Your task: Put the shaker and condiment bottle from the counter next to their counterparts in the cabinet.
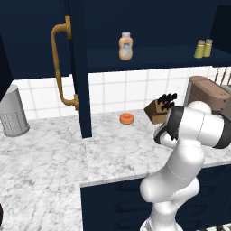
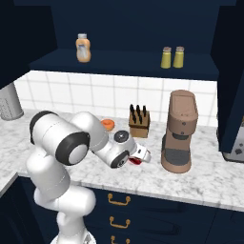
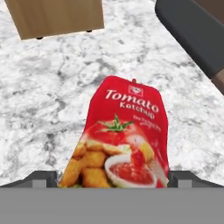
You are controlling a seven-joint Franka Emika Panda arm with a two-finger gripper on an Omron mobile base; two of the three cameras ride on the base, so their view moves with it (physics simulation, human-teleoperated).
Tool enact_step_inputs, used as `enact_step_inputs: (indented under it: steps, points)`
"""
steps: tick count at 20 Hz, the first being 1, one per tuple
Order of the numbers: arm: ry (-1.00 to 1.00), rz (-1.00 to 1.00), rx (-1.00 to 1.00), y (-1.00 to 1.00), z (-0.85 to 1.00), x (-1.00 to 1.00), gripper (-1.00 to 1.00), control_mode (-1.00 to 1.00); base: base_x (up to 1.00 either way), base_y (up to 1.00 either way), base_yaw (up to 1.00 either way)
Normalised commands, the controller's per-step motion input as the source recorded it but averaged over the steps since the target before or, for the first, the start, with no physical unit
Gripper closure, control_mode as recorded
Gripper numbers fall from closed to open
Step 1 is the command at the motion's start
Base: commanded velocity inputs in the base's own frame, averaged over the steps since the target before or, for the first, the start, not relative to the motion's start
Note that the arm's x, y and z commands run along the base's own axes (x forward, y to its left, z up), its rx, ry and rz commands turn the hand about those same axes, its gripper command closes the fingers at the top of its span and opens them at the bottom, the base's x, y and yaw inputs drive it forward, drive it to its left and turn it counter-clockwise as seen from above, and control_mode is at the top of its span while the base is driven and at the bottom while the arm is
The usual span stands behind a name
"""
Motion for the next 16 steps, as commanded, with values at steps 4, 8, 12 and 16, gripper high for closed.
enact_step_inputs:
  steps: [4,8,12,16]
  points:
    - [0.00,0.00,0.01,-0.01,-0.24,0.12,1.00,-1.00,0.00,0.00,0.00]
    - [0.00,0.00,0.01,-0.01,-0.04,0.01,1.00,-1.00,0.00,0.00,0.00]
    - [-0.05,0.01,-0.04,0.12,0.25,-0.13,1.00,-1.00,0.00,0.00,0.00]
    - [-0.18,0.14,-0.02,0.31,0.51,-0.28,1.00,-1.00,0.00,0.00,0.00]
